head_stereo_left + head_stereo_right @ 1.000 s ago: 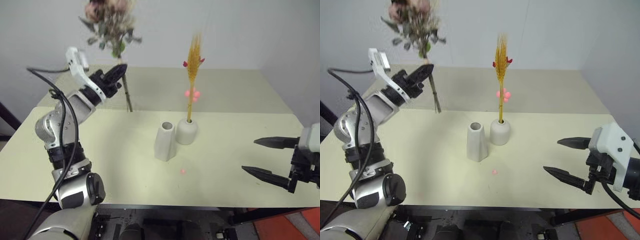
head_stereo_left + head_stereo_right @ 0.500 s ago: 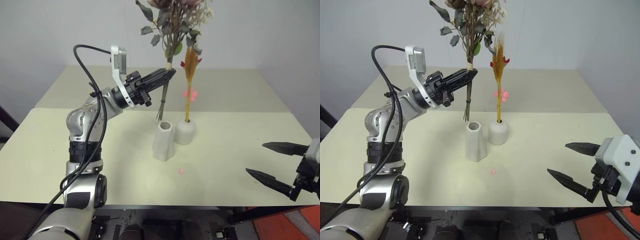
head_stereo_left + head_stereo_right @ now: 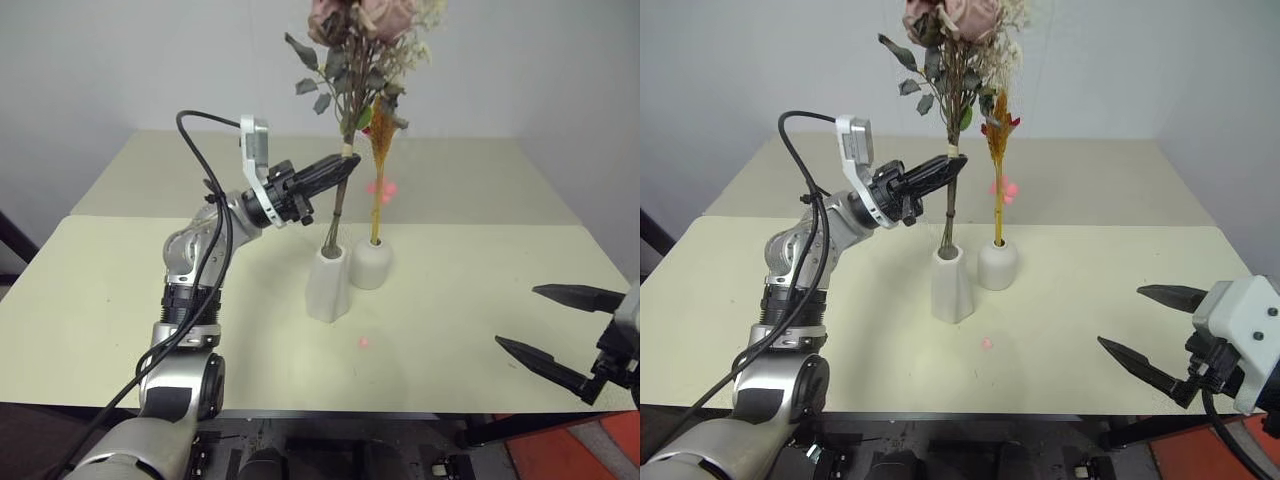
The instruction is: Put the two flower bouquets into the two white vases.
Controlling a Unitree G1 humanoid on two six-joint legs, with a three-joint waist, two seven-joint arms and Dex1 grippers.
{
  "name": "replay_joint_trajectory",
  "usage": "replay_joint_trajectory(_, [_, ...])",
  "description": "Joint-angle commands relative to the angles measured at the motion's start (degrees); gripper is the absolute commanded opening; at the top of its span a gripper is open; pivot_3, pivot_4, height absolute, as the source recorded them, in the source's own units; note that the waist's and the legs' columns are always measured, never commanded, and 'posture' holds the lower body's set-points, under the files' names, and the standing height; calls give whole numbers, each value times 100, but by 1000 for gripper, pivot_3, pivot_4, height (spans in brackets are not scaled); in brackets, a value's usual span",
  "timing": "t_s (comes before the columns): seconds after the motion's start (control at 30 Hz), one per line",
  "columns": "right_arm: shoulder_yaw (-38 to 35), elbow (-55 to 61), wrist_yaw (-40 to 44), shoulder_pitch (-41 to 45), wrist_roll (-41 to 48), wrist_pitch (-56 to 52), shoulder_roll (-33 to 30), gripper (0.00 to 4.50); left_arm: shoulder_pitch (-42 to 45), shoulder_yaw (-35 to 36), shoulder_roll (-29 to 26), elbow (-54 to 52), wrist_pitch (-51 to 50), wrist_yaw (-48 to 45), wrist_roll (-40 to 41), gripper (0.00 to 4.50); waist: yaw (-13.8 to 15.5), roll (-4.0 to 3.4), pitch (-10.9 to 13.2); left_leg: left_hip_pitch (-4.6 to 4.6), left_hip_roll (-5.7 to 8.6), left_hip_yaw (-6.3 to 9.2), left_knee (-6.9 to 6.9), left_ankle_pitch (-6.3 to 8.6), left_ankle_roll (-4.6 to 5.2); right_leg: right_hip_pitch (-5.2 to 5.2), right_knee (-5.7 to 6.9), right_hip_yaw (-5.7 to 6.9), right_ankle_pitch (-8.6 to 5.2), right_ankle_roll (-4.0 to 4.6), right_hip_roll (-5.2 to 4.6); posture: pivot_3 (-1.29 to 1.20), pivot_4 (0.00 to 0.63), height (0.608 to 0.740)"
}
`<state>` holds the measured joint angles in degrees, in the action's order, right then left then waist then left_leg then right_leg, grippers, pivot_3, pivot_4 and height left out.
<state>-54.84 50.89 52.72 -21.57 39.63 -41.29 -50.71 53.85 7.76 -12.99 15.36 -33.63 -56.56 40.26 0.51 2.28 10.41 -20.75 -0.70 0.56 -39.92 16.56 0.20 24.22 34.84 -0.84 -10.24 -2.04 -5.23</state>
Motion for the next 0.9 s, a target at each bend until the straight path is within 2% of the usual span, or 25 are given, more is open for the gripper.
replay_joint_trajectory(0.03, [-251,127,-81,6,62,166,42,4500,68,-66,33,3,208,-89,-84,44,0,0,0,0,0,0,0,0,0,0,0,0,0,0,0,0,150,740])
replay_joint_trajectory(0.9, [5,-57,-144,20,-107,474,37,4500,-541,-252,77,-474,610,-289,-145,44,1,0,0,-1,0,0,1,1,1,-2,-1,0,-1,-1,0,0,150,740])
